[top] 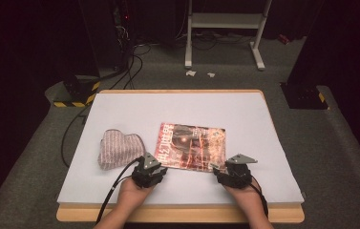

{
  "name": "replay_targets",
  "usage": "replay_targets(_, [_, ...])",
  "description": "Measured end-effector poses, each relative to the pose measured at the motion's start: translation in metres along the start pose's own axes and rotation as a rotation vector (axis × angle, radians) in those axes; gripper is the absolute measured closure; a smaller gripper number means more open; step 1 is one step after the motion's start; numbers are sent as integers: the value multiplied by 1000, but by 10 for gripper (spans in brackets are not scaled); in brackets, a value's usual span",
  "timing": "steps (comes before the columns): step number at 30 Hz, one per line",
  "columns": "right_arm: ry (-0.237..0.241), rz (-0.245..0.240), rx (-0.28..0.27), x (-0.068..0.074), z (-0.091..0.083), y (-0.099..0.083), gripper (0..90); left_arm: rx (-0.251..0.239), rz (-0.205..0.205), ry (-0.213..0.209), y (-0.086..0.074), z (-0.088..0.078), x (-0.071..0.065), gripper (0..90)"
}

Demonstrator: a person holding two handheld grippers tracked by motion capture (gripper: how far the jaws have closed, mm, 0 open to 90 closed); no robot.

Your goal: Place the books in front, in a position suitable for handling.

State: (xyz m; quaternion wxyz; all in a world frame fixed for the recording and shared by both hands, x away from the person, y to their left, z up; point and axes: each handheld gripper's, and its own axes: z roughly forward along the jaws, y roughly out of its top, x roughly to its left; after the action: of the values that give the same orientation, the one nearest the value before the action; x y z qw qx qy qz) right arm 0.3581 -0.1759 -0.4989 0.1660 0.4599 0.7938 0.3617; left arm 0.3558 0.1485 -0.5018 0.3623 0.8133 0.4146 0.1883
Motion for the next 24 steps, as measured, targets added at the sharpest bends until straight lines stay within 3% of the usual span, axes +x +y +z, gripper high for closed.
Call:
replay_targets(3, [19,-18,-7,6,0,-2,436,-6,-21,43,6,9,8,619])
replay_targets(10, [35,-38,-4,14,0,-3,451,11,-45,89,20,21,18,607])
replay_targets(15, [37,-40,-5,14,1,-3,458,-3,-59,78,20,16,20,562])
replay_targets(18, [32,-50,-4,15,1,-3,461,-8,-54,67,14,8,20,525])
replay_targets(20, [35,-54,-6,16,1,-3,473,-33,-74,51,6,0,22,511])
replay_targets(24, [56,-68,0,23,1,-3,485,-19,-51,59,-1,-5,21,479])
